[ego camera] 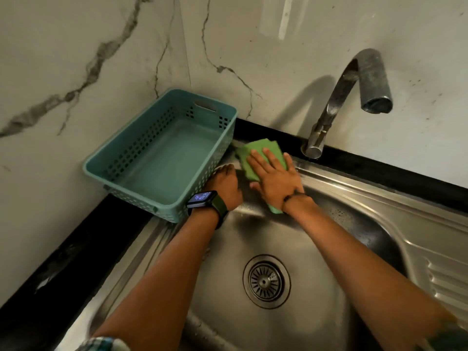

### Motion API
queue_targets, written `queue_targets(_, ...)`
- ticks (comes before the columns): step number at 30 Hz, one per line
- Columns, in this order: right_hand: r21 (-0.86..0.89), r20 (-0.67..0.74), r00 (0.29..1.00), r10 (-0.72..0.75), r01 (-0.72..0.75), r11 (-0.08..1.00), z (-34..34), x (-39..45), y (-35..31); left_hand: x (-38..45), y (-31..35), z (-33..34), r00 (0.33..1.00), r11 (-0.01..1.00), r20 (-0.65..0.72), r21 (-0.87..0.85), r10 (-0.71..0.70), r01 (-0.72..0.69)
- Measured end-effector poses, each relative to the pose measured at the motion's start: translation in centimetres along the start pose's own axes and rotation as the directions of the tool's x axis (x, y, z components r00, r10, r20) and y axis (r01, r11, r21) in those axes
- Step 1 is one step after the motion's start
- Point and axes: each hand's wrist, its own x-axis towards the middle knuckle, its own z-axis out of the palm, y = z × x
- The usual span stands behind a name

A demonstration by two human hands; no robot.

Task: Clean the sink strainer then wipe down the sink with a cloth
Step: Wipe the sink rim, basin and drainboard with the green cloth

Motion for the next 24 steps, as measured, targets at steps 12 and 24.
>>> queue_targets(12,0.057,-0.114,0.972,0.207,-0.202,0.978,1.6,-6.8,4.0,-0.3,0.1,1.4,0.998,1.000,-0.056,-0.018,-0.014,0.013)
queue_targets(24,0.069,-0.089,0.995,-0.052,0.058,0.996,0.8,3.4,-3.8,-0.5,0.4,1.7,0.987,1.000,-0.158,0.003,0.020,-0.020)
